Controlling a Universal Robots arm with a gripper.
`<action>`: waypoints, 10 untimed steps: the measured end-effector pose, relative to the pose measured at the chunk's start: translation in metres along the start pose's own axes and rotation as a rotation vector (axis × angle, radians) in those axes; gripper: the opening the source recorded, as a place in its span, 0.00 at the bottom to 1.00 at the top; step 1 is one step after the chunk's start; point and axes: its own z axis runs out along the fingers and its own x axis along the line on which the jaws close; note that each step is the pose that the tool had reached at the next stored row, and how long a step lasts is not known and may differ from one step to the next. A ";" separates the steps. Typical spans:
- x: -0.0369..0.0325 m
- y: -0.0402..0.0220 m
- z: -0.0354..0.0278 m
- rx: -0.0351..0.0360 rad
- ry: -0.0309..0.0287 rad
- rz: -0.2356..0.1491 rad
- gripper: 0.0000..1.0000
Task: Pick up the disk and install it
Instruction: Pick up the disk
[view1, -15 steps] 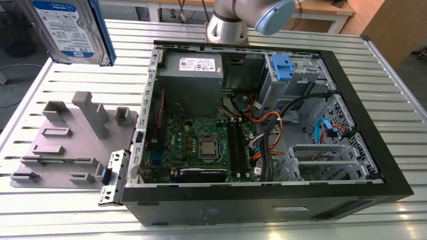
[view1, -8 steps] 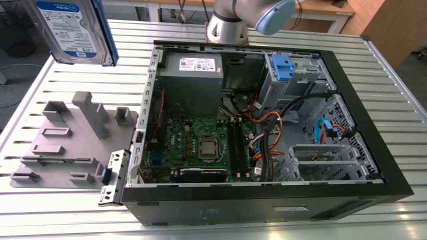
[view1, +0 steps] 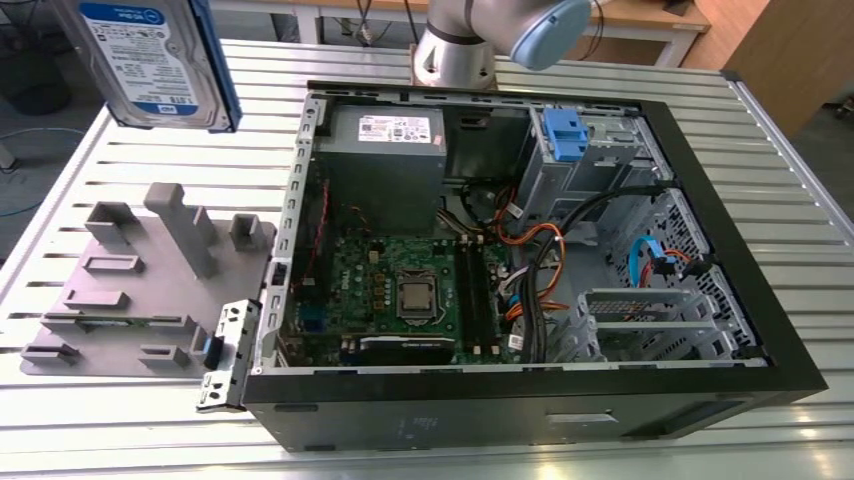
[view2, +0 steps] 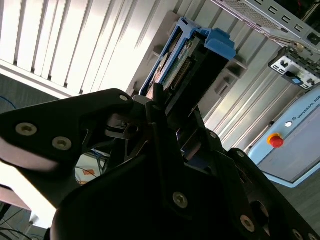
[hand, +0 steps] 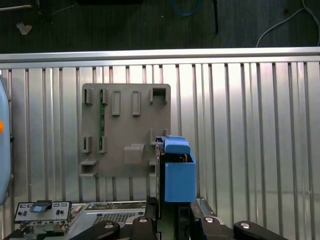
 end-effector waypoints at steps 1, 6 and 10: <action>0.0000 -0.0002 0.0000 -0.0001 0.0001 0.000 0.35; -0.0001 -0.0009 0.0000 0.0000 0.0000 0.000 0.35; -0.0001 -0.0015 0.0000 0.0000 0.0000 0.000 0.35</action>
